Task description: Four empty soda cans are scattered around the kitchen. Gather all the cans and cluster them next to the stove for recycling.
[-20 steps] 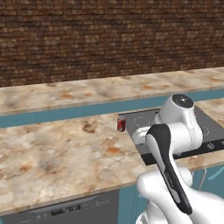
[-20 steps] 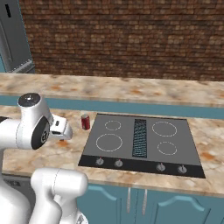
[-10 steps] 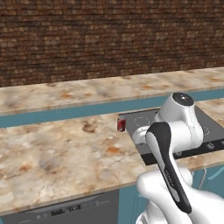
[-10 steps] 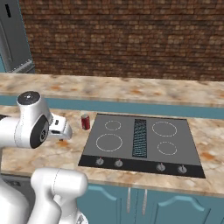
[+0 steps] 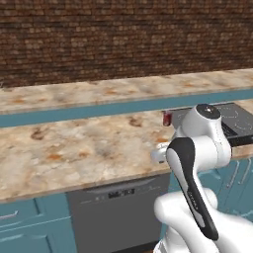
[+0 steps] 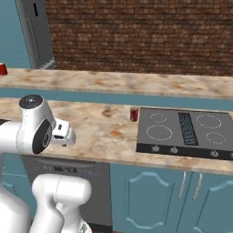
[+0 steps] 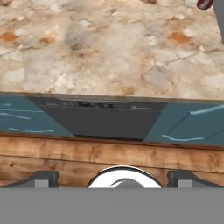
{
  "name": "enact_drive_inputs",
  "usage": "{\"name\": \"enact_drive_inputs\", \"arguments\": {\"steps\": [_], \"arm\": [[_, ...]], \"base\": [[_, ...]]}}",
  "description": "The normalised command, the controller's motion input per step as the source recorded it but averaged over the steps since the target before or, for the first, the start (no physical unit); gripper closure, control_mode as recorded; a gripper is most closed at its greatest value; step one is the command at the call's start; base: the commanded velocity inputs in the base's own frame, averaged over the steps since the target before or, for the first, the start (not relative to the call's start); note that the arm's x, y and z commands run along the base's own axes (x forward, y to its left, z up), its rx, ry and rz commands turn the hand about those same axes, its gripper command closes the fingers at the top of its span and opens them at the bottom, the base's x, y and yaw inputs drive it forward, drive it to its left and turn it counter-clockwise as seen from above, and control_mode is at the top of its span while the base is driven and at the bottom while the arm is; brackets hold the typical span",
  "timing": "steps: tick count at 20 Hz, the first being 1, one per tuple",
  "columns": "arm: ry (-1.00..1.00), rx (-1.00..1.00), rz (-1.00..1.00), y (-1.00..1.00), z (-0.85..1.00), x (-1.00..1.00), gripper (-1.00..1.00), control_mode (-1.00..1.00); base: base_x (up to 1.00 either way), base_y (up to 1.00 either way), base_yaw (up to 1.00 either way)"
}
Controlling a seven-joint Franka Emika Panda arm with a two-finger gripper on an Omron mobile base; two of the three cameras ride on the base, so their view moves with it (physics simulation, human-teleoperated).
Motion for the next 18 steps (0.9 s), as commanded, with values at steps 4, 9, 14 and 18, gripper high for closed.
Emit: {"name": "enact_drive_inputs", "arguments": {"steps": [4,9,14,18], "arm": [[0.00,0.00,0.00,0.00,0.00,0.00,-1.00,1.00],[0.00,0.00,0.00,0.00,0.00,0.00,-1.00,1.00],[0.00,0.00,0.00,0.00,0.00,0.00,-1.00,1.00],[0.00,0.00,0.00,0.00,0.00,0.00,-1.00,1.00]], "base": [[-0.05,1.00,-0.07],[0.07,1.00,-0.13],[0.12,1.00,-0.17],[0.16,1.00,-0.31]]}}
